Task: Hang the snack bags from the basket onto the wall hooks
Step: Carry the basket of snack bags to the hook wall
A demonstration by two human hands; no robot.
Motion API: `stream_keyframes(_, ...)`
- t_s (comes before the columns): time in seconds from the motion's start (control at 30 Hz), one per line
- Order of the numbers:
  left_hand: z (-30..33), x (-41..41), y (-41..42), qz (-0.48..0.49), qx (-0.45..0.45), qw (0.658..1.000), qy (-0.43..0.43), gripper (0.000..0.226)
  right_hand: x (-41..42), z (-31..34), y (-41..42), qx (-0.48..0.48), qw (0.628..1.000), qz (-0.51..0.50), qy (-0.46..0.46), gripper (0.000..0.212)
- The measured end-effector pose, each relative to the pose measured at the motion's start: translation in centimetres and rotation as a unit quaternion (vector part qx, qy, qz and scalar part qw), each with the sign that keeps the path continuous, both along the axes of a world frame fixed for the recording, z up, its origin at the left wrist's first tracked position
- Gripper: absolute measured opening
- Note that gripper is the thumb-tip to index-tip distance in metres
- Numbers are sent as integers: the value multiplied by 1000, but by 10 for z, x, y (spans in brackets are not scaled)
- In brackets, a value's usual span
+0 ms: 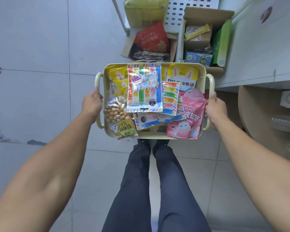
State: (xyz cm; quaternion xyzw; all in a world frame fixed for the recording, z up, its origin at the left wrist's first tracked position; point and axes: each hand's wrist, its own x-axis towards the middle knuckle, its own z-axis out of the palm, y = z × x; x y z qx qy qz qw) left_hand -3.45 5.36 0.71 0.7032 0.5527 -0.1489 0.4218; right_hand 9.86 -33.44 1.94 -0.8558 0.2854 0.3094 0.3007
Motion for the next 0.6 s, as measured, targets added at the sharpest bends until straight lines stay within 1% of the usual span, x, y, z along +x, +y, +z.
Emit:
stream_keyframes(0.13,55,-21,16,40,13,999,-15,55,6,57,26,17,999,38,-8,53)
stream_keyframes(0.33,139,-66,37,129,41,990,-35,54,20,136,79,32,987,150,-35,56)
stream_keyframes(0.5,212,-118,52,218,79,971,-53,54,27,207,139,66,964,252,-57,61)
stream_keyframes(0.6,249,-158,59,286,97,951,-70,54,22,247,181,76,945,311,-71,55)
